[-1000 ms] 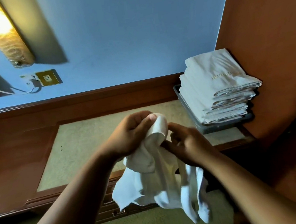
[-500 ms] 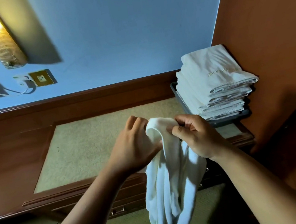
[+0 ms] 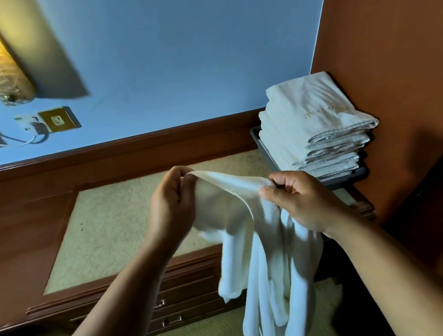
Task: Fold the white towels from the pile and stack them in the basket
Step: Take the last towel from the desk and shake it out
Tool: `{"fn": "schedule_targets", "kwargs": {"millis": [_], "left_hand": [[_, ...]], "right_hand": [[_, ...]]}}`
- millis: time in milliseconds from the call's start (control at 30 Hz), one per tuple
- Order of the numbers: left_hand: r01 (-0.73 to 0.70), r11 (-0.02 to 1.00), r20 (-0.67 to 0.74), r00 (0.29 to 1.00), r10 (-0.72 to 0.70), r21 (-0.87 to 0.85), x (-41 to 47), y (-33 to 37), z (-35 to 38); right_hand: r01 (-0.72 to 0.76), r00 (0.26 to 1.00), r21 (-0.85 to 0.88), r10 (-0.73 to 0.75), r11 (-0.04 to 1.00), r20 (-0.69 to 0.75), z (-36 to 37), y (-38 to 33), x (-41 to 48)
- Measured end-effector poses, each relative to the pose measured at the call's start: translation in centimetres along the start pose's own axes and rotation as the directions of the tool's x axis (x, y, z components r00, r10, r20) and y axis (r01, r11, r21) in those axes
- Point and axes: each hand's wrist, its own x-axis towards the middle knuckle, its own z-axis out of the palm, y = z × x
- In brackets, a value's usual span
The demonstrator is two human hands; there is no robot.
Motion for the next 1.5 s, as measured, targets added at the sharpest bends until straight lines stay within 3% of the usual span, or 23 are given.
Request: {"fn": "schedule_targets", "kwargs": {"millis": [133, 200, 267, 333, 433, 500, 533, 600, 700, 767, 833, 933, 1067, 1200, 1267, 1367, 1500], "left_hand": [[-0.005, 0.999, 0.126, 0.992, 0.001, 0.032, 0.5, 2.8, -0.8], [0.008, 0.999, 0.255, 0.967, 0.003, -0.041, 0.5, 5.0, -0.8], [-0.053, 0.999, 0.402, 0.914, 0.051, -0.005, 0.1, 6.7, -0.3], [-0.115, 0.993, 0.467, 0.879, 0.092, 0.021, 0.0, 7.9, 0.2], [-0.156, 0.980, 0.541, 0.839, 0.066, 0.123, 1.6, 7.7, -0.8], [-0.145, 0.967, 0.640, 0.768, -0.025, 0.212, 2.6, 6.3, -2.2], [-0.083, 0.984, 0.658, 0.752, -0.042, 0.158, 2.9, 5.6, -2.9], [0.125, 0.981, 0.601, 0.799, -0.011, -0.149, 2.8, 4.4, -3.4], [0.337, 0.810, 0.445, 0.889, -0.106, -0.480, 2.0, 4.0, -2.2], [0.372, 0.770, 0.336, 0.917, -0.217, -0.519, 1.4, 4.0, -1.3], [0.370, 0.762, 0.241, 0.928, -0.283, -0.531, 1.0, 3.8, -0.9], [0.377, 0.756, 0.184, 0.925, -0.332, -0.535, 0.0, 3.9, -0.7], [0.411, 0.706, 0.247, 0.912, -0.328, -0.577, -2.2, 5.6, 0.1], [0.389, 0.700, 0.262, 0.921, -0.289, -0.598, -3.6, 7.1, 1.4], [0.355, 0.718, 0.262, 0.934, -0.243, -0.599, -3.8, 7.2, 1.6], [0.328, 0.731, 0.273, 0.941, -0.199, -0.599, -3.9, 7.1, 1.5], [0.318, 0.711, 0.253, 0.946, -0.200, -0.627, -3.8, 7.1, 1.1]], "right_hand": [[-0.145, 0.984, -0.198, 0.120, 0.970, -0.131, -0.5, 0.7, -0.1], [-0.131, 0.990, -0.197, 0.119, 0.972, -0.075, 0.0, -0.1, -0.5], [-0.092, 0.994, -0.254, 0.105, 0.963, 0.037, 1.0, -1.4, -1.0], [0.019, 0.997, -0.322, 0.007, 0.946, 0.080, 1.9, -1.7, -0.7], [-0.007, 0.999, -0.300, -0.005, 0.954, -0.041, 0.7, -1.0, -0.3], [-0.018, 0.999, -0.215, 0.012, 0.976, -0.031, -0.6, -0.5, -0.3], [-0.037, 0.999, -0.147, 0.035, 0.988, -0.019, -1.1, -0.2, -0.3], [-0.129, 0.991, -0.010, 0.129, 0.992, -0.023, -1.6, 0.5, -0.3], [-0.313, 0.947, 0.134, 0.319, 0.940, -0.031, -1.4, 1.5, -0.5], [-0.379, 0.912, 0.329, 0.410, 0.865, -0.026, -1.4, 1.8, -0.7], [-0.353, 0.896, 0.531, 0.442, 0.770, -0.045, -1.8, 1.8, -1.0], [-0.296, 0.870, 0.659, 0.480, 0.691, -0.113, -2.1, 1.3, -1.4], [-0.170, 0.917, 0.841, 0.395, 0.514, -0.056, -1.4, -1.2, -1.8], [-0.060, 0.963, 0.894, 0.262, 0.444, -0.065, -0.7, -3.6, -2.7], [-0.025, 0.985, 0.862, 0.158, 0.507, -0.065, -0.6, -4.0, -3.1], [0.046, 0.997, 0.707, 0.015, 0.705, -0.079, -0.6, -3.9, -3.7], [0.209, 0.974, 0.256, -0.177, 0.944, -0.144, -0.4, -4.0, -4.1]]}}
